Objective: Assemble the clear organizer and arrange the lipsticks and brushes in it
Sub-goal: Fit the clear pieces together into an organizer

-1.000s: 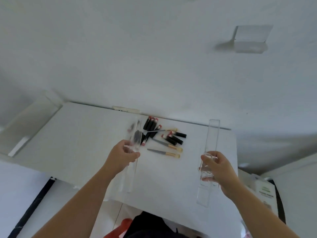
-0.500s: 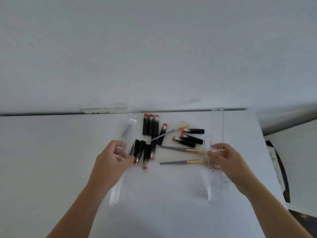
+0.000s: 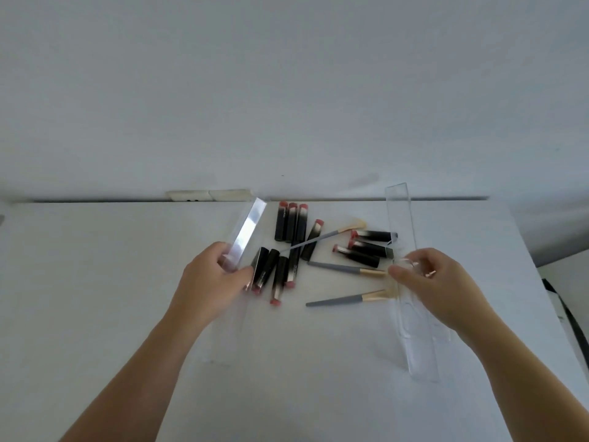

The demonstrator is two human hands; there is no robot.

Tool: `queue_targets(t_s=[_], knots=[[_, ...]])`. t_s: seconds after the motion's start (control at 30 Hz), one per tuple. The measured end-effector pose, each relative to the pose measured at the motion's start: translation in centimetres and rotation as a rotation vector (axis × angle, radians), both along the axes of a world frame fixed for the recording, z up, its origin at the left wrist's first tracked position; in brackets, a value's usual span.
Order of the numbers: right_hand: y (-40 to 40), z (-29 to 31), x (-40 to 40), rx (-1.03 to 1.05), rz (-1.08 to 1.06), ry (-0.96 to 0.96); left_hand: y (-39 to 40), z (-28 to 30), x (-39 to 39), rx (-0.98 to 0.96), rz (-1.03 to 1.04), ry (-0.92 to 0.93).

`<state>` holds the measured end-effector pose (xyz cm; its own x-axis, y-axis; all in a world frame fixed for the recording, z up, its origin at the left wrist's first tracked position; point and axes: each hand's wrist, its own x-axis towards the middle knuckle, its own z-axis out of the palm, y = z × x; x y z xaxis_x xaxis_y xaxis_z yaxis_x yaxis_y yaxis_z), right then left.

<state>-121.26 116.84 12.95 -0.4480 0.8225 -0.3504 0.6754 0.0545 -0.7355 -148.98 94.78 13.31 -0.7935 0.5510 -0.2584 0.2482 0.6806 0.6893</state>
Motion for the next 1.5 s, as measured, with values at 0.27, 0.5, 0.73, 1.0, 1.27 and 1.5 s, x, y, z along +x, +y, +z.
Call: queue_targets(t_s=[0.27,0.5,0.73,1.0,1.27,1.5], knots=[[-0.7,-1.7,0.0,0.163,0.011,-0.014,-0.8,0.0,-0.1,0.006,-0.079,-0.002],[-1.1,-2.7,-0.4,0.331,0.028,-0.055,-1.6,-1.2,0.2,0.06,-0.21,0.069],[-1.3,-2.8,-1.3,0.414,-0.017,-0.042,-0.9,-2.8,-0.6,0.087,-0.242,0.372],[-3.1,-2.1,-2.1,0.421,-0.112,-0.058,-1.6,-2.7,-0.6,0.15,-0.164,0.208],[-3.7,-2.5,-1.7,0.463,-0.165,0.019,-3.6,-2.2,-1.0,0.317,-0.021,-0.121],[-3.7,-3.2,-1.2,0.423,-0.181,0.085,-3.9,-2.9,-2.0,0.42,-0.029,-0.208]])
